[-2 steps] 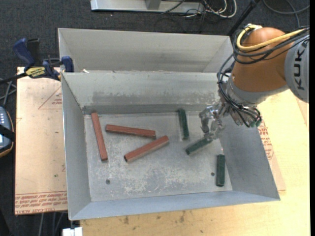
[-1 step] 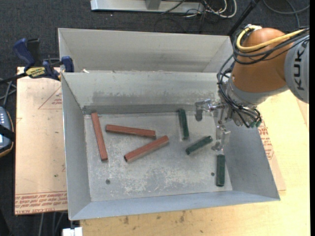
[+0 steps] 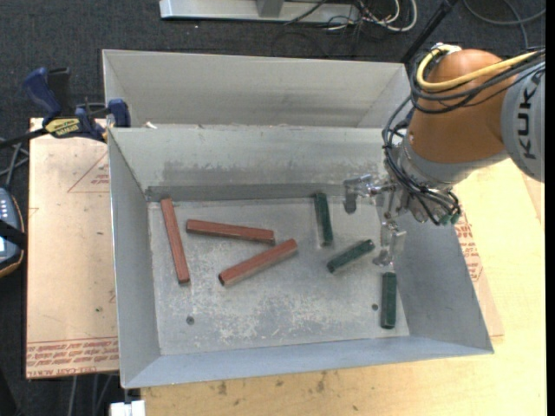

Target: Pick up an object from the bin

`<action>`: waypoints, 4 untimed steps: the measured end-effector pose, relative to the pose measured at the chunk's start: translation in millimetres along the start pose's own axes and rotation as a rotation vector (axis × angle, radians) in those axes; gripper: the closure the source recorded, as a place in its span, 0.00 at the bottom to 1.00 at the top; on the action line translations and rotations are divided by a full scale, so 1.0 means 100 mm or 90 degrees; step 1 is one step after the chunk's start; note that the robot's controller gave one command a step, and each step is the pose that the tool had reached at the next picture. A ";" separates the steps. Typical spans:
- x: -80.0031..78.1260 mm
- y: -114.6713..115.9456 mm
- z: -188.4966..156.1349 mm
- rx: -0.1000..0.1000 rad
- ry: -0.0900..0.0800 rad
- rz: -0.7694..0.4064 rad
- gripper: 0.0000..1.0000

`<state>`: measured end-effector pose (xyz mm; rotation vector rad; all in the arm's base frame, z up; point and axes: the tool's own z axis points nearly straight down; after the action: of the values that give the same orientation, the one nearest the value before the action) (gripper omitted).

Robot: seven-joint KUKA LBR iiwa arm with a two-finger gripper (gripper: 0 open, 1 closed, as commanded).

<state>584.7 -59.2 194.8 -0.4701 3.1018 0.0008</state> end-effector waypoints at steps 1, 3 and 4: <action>-0.03 0.01 0.31 0.002 -0.002 -0.044 0.00; -0.06 -0.29 1.24 0.000 0.000 -0.125 1.00; -0.06 -0.29 1.24 0.000 0.000 -0.125 1.00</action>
Offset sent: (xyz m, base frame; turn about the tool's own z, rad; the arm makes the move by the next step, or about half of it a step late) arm -0.0311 -0.0271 -0.1248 -0.1033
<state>599.9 -84.5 70.9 -0.7726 3.0402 -0.0006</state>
